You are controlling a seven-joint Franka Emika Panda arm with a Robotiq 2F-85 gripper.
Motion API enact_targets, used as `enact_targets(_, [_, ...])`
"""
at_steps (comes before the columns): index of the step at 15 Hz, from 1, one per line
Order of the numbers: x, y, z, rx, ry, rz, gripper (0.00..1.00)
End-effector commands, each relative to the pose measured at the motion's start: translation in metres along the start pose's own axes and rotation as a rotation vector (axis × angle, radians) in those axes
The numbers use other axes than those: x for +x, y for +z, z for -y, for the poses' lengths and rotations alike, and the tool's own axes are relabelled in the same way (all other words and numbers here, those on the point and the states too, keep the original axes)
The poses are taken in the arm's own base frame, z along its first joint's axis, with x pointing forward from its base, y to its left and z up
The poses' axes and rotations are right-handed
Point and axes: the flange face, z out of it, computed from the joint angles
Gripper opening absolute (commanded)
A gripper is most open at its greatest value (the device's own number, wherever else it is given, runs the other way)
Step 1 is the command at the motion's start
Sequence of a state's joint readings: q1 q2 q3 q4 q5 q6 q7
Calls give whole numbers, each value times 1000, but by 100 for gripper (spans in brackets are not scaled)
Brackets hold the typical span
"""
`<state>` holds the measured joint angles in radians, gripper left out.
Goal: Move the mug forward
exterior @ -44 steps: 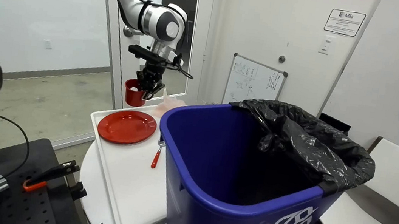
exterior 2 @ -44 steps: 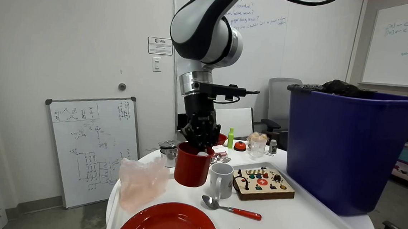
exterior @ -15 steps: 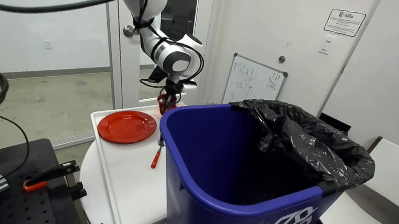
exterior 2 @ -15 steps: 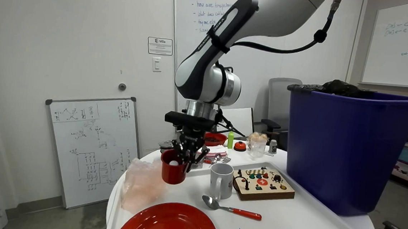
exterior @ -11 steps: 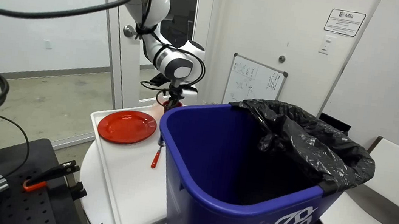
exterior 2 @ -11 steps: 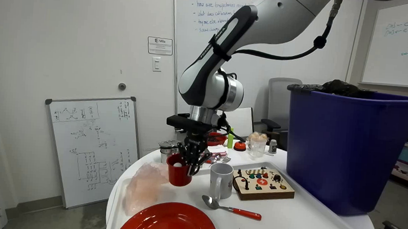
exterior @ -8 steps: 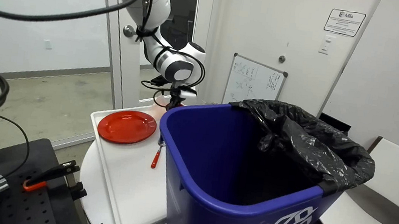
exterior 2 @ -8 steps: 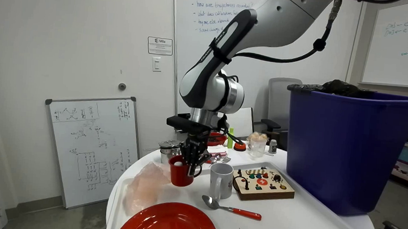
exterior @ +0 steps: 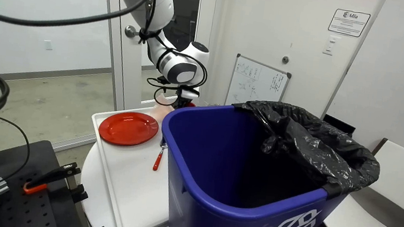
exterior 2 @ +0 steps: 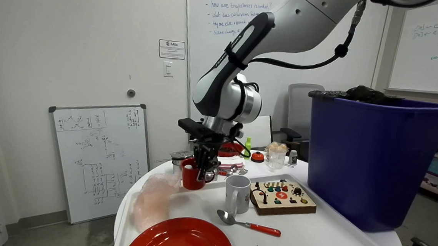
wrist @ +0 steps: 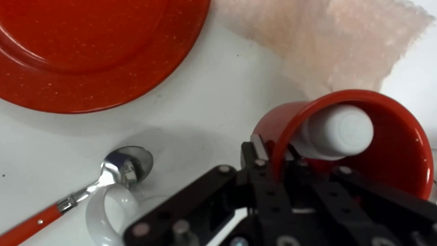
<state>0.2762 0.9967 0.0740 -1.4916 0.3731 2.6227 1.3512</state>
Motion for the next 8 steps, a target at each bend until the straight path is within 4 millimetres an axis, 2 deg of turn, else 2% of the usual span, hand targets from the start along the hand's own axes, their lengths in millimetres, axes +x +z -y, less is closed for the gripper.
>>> enact_targets(1, [11,-4,4,65,100,-6,2])
enact_targets(4, [17,-2,3,76,140,-15,2])
enact_targets(8, [16,17,-4,47,163,4,2])
